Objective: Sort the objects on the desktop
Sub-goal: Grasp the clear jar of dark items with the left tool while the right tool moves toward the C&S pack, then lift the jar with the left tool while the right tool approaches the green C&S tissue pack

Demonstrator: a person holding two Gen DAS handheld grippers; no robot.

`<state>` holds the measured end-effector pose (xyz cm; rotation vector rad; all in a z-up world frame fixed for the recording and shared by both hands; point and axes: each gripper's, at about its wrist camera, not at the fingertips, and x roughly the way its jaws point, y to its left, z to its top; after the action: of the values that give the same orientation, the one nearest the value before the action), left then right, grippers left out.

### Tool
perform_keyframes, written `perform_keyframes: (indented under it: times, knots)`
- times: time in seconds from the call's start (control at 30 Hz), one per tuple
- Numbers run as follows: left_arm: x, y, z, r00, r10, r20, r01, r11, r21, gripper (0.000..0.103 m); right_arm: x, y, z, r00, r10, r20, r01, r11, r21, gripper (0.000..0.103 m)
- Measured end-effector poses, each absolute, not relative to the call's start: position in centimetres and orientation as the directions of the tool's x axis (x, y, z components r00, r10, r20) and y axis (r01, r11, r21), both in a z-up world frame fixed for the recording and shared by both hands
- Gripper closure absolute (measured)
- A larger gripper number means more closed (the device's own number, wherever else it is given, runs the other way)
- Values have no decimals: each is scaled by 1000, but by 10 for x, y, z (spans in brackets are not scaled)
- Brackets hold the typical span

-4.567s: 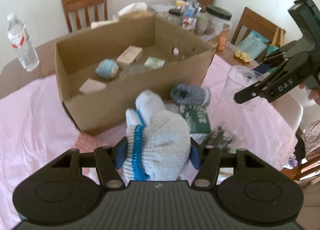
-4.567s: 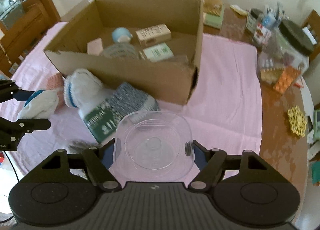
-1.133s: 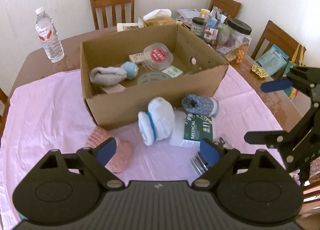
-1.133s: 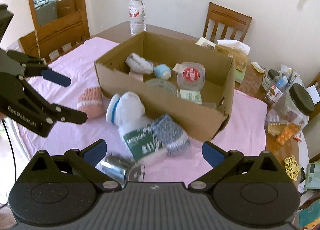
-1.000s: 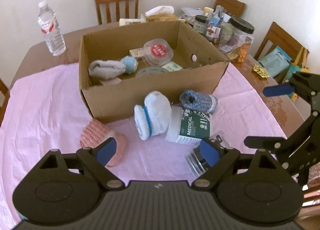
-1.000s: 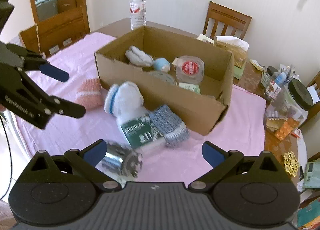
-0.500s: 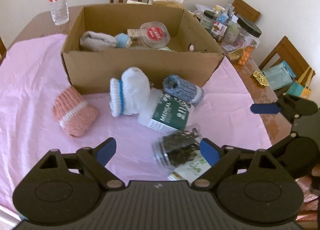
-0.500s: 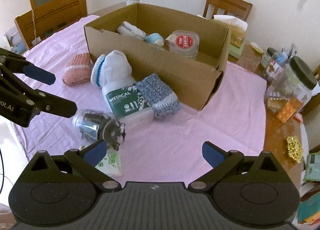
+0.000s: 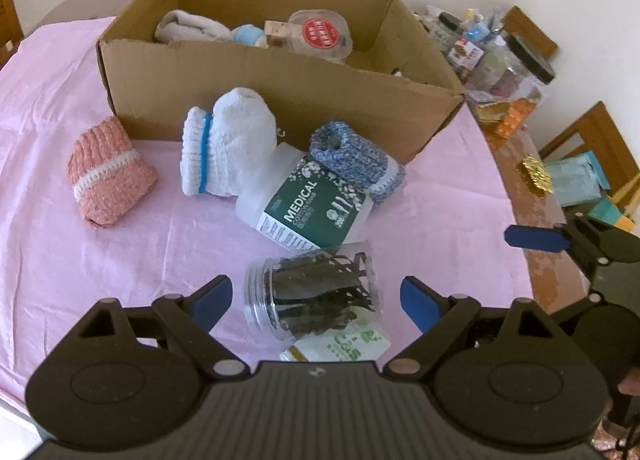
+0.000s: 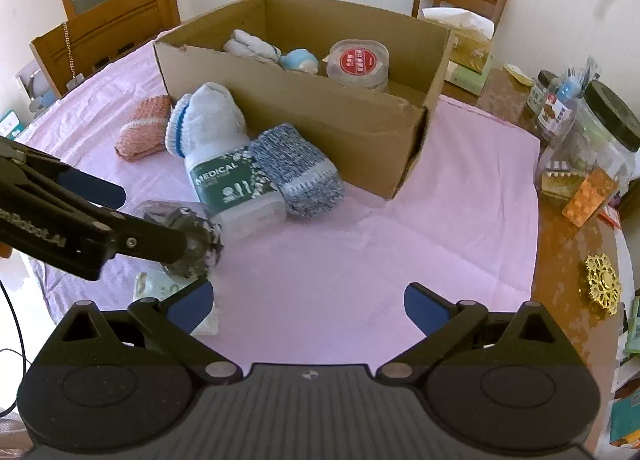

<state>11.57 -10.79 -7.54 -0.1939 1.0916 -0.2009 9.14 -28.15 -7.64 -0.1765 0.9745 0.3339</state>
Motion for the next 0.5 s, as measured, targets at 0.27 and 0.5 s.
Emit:
perform_keyframes:
  times: [0.27,0.5]
  knots:
    - [119,-110,-92,446,-217,-868,-20,967,-252,12,97,-292,-84,495,215,-842,-374,927,16,0]
    - [117,-112,-96,453,-210,-866,-47,965,-258,12,101,-295,-89,482,228,-846,-393,919,23,0]
